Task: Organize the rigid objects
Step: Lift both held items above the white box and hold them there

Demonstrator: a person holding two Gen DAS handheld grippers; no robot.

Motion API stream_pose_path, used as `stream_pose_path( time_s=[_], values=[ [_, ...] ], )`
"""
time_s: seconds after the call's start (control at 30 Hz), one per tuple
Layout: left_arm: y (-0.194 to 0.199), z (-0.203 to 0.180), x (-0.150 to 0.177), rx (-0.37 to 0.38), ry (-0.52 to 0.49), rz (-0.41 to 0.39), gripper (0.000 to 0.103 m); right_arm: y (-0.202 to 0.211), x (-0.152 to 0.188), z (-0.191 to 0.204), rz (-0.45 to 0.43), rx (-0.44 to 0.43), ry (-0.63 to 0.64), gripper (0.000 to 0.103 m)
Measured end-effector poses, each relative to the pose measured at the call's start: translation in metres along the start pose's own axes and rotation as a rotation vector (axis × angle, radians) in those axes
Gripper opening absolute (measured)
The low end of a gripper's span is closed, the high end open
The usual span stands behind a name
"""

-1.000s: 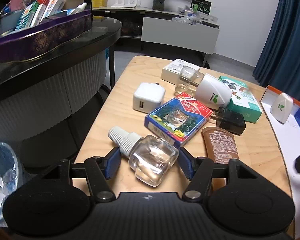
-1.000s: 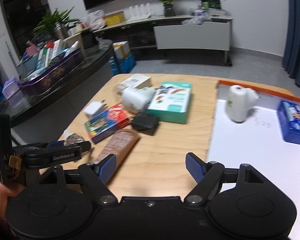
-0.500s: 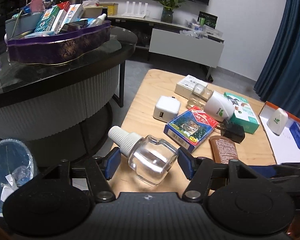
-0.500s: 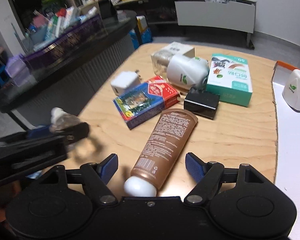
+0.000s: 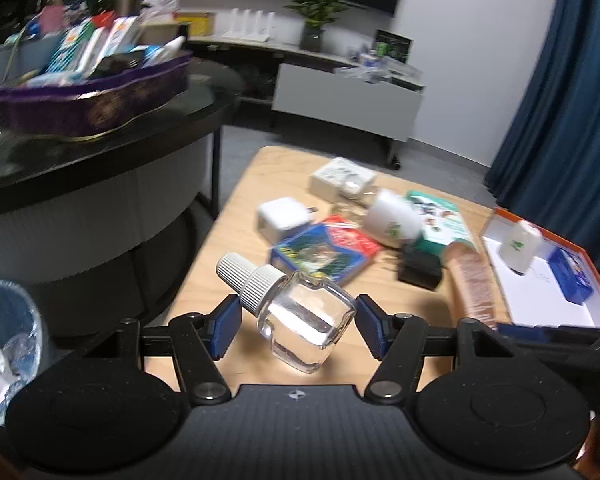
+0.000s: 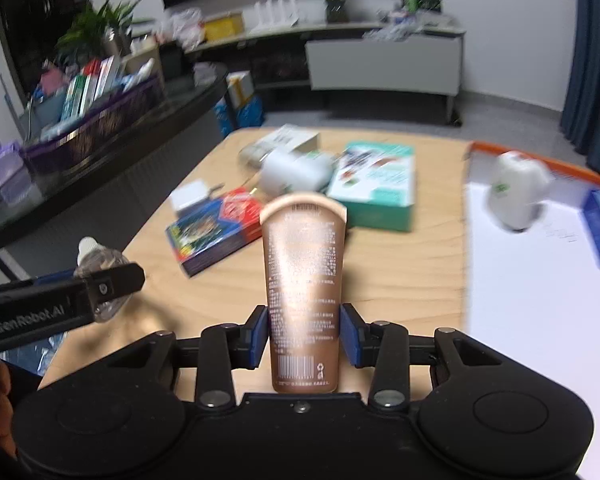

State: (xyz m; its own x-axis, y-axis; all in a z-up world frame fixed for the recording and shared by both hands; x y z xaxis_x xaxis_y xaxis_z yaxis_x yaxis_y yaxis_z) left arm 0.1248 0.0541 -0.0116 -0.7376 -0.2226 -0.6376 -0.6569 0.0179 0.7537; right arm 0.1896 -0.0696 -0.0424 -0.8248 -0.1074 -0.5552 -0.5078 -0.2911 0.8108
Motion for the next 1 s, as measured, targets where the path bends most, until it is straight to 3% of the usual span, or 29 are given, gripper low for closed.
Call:
stream_pose_path(
  time_s=[0.33, 0.6, 0.8, 1.0],
  values=[
    [0.003, -0.095, -0.004, 0.151, -0.145, -0.01, 0.063, 0.084, 0.006, -0.1, -0.147, 0.084, -0.167, 0.047],
    [-0.011, -0.196, -0.004, 0.273, -0.292, 0.009, 0.063, 0.131, 0.025, -0.185, -0.179, 0.207, -0.272, 0.047],
    [-0.024, -0.235, -0.01, 0.295, -0.349, 0.013, 0.063, 0.146, 0.029, -0.22, -0.187, 0.251, -0.28, 0.047],
    [-0.03, -0.245, -0.01, 0.283, -0.349, 0.009, 0.063, 0.142, 0.034, -0.234, -0.185, 0.228, -0.294, 0.047]
  ],
)
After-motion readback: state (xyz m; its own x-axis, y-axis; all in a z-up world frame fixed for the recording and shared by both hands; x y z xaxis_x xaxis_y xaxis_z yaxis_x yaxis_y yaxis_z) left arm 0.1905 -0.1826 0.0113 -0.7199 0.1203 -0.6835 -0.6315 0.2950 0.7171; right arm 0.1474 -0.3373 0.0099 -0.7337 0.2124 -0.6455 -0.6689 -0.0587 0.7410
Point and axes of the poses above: each gripper's, at about its wrist camera, not at the fingertips, and y roughly against the way its jaws point, z to its left, x to its underside, the point moved 8 cm from there along -y, roughly the way its jaws point, and after that the axes turned 10 degrees about z, right-handed, at the moved point
